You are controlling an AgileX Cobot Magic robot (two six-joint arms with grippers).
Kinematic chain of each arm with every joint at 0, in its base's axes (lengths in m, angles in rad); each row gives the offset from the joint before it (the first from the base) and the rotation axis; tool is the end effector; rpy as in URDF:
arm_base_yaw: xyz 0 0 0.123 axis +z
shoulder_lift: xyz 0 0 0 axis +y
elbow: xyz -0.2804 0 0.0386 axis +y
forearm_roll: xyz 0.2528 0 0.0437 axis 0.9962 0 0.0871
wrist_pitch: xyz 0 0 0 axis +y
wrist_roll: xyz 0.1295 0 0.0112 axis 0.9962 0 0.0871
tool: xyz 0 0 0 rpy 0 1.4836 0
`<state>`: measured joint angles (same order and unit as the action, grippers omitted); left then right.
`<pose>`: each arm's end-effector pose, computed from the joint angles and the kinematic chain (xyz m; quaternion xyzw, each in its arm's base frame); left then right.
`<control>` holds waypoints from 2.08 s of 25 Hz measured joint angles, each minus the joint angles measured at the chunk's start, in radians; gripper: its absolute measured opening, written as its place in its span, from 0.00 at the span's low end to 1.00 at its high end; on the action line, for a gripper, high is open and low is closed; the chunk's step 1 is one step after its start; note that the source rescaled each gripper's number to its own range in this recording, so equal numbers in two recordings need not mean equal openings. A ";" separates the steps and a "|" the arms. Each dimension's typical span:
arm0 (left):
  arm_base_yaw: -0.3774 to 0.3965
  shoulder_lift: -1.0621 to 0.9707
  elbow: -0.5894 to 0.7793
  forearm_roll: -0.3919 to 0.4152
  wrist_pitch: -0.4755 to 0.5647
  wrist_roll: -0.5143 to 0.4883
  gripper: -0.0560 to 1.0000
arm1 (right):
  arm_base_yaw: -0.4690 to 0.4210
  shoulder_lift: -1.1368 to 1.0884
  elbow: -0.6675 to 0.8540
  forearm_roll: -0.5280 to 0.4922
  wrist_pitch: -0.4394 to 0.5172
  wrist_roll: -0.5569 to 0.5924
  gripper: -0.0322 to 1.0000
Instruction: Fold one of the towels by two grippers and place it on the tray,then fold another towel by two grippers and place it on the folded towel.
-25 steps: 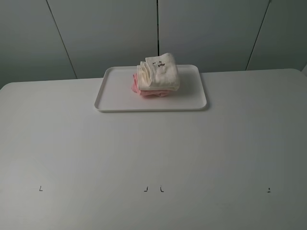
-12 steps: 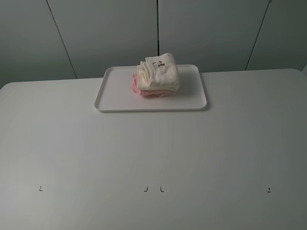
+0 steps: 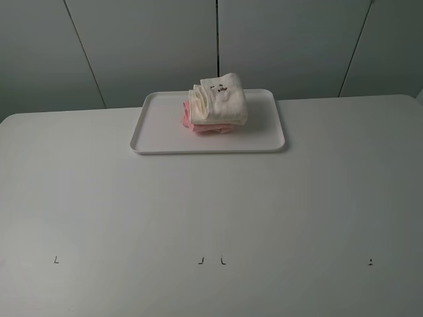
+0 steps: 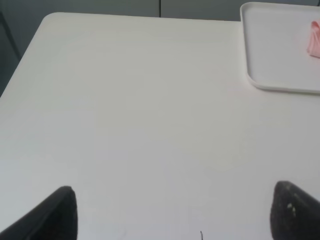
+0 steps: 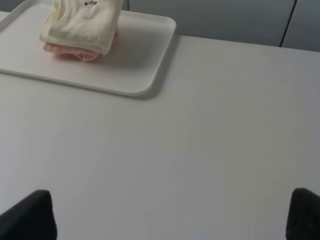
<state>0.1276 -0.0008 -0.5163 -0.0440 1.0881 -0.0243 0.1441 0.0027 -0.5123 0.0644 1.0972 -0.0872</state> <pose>0.0330 -0.0009 0.2639 -0.0636 0.8533 0.0048 0.5175 0.0315 0.0121 0.2616 -0.1012 0.8538 0.0466 0.5086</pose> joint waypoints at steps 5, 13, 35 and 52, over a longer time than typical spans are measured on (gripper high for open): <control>0.001 0.000 0.000 0.000 0.000 0.000 0.99 | -0.002 -0.002 0.000 -0.002 0.000 0.000 1.00; 0.040 0.000 0.000 0.007 0.000 0.000 0.99 | -0.004 -0.002 0.000 -0.002 0.000 0.000 1.00; 0.029 0.000 0.000 0.025 0.000 0.024 0.99 | -0.004 -0.004 0.000 0.000 0.000 0.000 1.00; 0.029 0.000 0.000 0.030 0.000 0.034 0.99 | -0.004 -0.004 0.000 0.000 0.000 0.000 1.00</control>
<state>0.1569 -0.0008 -0.5163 -0.0139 1.0881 0.0093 0.1396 -0.0010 -0.5123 0.0647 1.0972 -0.0872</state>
